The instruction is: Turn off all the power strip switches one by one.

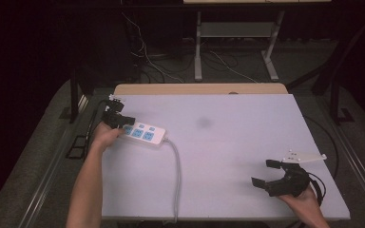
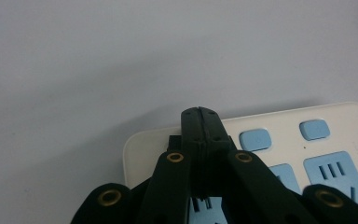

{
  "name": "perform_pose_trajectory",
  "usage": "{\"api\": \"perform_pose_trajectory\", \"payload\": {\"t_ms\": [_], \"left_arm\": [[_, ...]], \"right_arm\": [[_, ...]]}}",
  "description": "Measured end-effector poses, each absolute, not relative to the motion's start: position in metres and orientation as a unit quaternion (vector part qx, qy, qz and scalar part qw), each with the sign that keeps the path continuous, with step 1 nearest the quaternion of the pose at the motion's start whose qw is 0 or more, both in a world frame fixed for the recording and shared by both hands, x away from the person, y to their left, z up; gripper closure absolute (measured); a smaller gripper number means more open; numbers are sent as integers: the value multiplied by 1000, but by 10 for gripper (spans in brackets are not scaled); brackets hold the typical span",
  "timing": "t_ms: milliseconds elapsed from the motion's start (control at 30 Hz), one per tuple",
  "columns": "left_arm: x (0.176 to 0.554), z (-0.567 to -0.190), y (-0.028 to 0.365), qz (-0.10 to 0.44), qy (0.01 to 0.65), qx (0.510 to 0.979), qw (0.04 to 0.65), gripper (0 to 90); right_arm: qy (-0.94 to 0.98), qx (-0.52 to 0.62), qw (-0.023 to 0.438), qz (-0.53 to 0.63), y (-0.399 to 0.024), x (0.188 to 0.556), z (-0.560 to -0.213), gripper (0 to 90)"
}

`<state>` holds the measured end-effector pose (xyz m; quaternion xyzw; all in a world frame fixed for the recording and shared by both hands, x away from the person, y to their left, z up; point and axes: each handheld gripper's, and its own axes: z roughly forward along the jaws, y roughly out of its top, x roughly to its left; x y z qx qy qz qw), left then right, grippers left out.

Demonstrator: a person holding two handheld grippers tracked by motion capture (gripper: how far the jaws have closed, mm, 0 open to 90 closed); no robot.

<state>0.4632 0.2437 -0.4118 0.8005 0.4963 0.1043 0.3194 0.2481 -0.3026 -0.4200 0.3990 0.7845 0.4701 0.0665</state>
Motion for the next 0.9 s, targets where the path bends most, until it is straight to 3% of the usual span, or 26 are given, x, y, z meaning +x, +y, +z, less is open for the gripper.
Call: {"api": "perform_pose_trajectory", "payload": {"t_ms": [267,600,800,900], "left_arm": [[456,-401,238,125,484,805,319,896],[435,-385,239,140,470,793,361,878],[416,-374,239,132,461,779,404,656],[403,-370,238,124,461,766,430,487]], "right_arm": [[781,402,67,473,-304,248,-419,10],[782,399,68,475,-304,247,-418,10],[781,398,67,476,-303,247,-418,9],[781,398,67,476,-303,247,-418,10]]}}
